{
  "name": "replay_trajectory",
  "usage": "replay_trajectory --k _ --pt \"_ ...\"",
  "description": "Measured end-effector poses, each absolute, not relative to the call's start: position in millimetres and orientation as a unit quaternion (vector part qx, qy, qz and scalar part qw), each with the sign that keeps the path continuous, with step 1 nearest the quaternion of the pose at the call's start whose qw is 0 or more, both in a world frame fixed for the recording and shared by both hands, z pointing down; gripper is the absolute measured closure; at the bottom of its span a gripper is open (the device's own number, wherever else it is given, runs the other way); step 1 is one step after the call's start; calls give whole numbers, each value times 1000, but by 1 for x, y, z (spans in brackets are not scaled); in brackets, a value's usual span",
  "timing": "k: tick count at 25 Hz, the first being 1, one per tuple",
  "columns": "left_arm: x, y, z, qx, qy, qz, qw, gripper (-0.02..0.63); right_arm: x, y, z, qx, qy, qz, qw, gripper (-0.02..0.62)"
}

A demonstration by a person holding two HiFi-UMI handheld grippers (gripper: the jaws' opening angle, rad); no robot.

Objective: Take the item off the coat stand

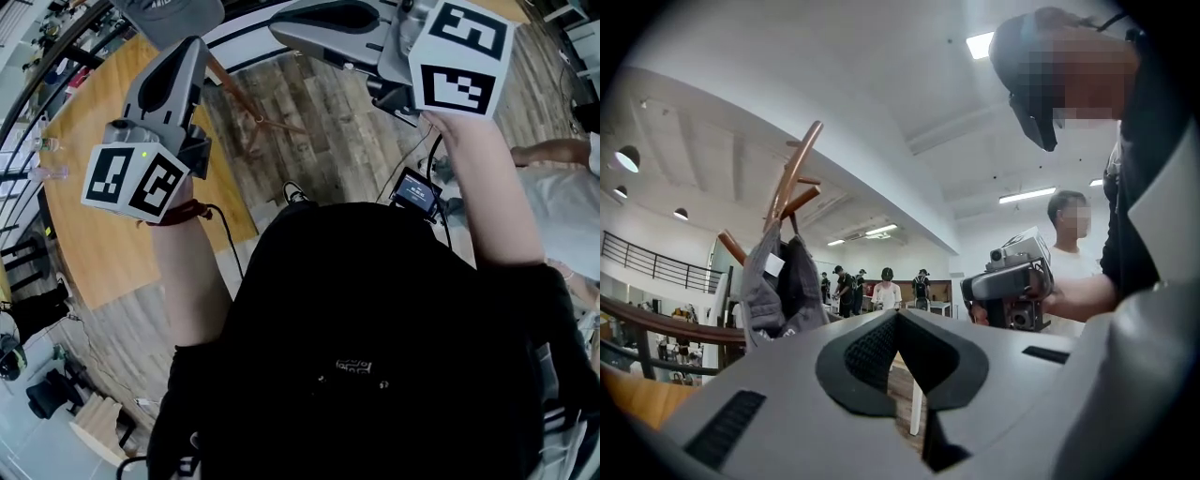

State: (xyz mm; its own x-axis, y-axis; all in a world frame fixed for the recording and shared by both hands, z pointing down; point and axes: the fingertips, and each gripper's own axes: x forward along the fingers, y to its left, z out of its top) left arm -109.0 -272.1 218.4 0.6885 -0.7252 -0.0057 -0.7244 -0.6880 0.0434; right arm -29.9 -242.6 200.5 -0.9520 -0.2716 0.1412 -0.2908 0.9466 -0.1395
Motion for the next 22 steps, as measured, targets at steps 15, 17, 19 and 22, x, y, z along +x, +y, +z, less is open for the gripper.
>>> replay_trajectory --k 15,17,19,22 --pt "-186 -323 204 914 -405 -19 12 600 -99 -306 184 146 -983 76 79 577" --pt "-187 -319 200 914 -404 -25 7 601 -97 -309 186 142 -984 79 79 578" --pt "-194 -316 196 911 -412 -28 2 601 -98 -314 183 132 -985 78 75 577" --pt "-206 -319 192 900 -434 -31 1 601 -99 -320 175 119 -988 72 69 577"
